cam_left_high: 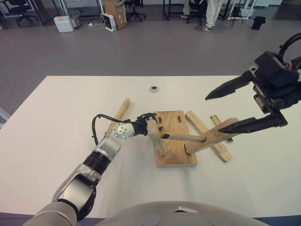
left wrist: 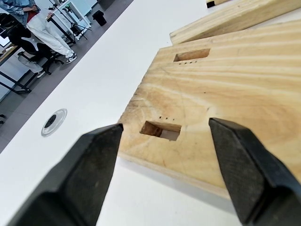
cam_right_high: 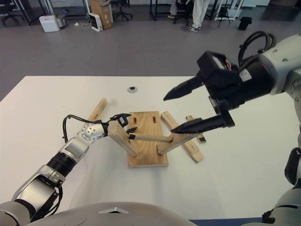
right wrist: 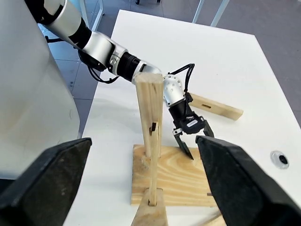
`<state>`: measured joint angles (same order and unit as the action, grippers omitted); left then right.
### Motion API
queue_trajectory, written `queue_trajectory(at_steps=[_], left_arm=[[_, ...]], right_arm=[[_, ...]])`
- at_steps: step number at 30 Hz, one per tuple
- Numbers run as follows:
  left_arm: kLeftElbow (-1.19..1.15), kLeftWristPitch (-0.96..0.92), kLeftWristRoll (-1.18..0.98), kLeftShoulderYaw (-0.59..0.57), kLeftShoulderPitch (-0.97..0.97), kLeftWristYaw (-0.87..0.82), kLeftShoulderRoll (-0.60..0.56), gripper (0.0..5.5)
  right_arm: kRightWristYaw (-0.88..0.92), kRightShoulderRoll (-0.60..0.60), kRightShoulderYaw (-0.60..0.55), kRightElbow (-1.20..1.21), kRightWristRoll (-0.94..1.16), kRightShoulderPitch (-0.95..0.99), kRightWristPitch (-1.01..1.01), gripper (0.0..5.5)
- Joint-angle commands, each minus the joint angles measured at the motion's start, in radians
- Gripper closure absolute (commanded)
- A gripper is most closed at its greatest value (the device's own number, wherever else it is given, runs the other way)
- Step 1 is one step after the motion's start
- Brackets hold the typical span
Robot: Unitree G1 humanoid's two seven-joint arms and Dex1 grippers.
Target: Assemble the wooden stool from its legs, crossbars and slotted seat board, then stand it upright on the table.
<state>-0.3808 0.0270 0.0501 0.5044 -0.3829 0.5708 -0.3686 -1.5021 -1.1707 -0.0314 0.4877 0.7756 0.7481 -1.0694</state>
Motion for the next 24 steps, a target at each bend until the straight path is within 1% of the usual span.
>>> queue_trajectory(at_steps=[1,2,5,7,11,13,16,21,24], left_arm=[[-0.174,-0.135,0.144,0.081,0.166,0.019,-0.088,2.15],[-0.178,-0.131,0.148,0.083,0.166,0.018,-0.09,2.15],[-0.184,-0.127,0.152,0.086,0.166,0.018,-0.093,2.15],[-0.185,-0.128,0.134,0.074,0.17,0.021,-0.087,2.15],[-0.177,-0.136,0.124,0.069,0.177,0.016,-0.073,2.15],[-0.175,-0.14,0.122,0.068,0.181,0.012,-0.069,2.15],[-0.18,-0.141,0.12,0.064,0.182,0.008,-0.069,2.15],[-0.184,-0.143,0.116,0.058,0.178,0.006,-0.064,2.15],[-0.197,-0.137,0.122,0.061,0.167,0.008,-0.057,2.15]], right_arm=[[0.014,-0.122,0.073,0.014,-0.213,-0.173,0.226,1.37],[0.021,-0.138,0.096,-0.007,-0.273,-0.201,0.289,1.37],[0.027,-0.152,0.122,-0.058,-0.367,-0.229,0.394,1.37],[0.046,-0.123,0.138,-0.099,-0.413,-0.212,0.449,1.37],[0.129,-0.005,0.164,-0.182,-0.464,-0.142,0.503,1.37],[0.137,0.01,0.173,-0.209,-0.489,-0.142,0.533,1.37],[0.125,-0.02,0.179,-0.239,-0.539,-0.16,0.582,1.37],[0.208,0.072,0.203,-0.383,-0.654,0.003,0.667,1.37],[0.253,0.2,0.214,-0.469,-0.646,0.155,0.638,1.37]])
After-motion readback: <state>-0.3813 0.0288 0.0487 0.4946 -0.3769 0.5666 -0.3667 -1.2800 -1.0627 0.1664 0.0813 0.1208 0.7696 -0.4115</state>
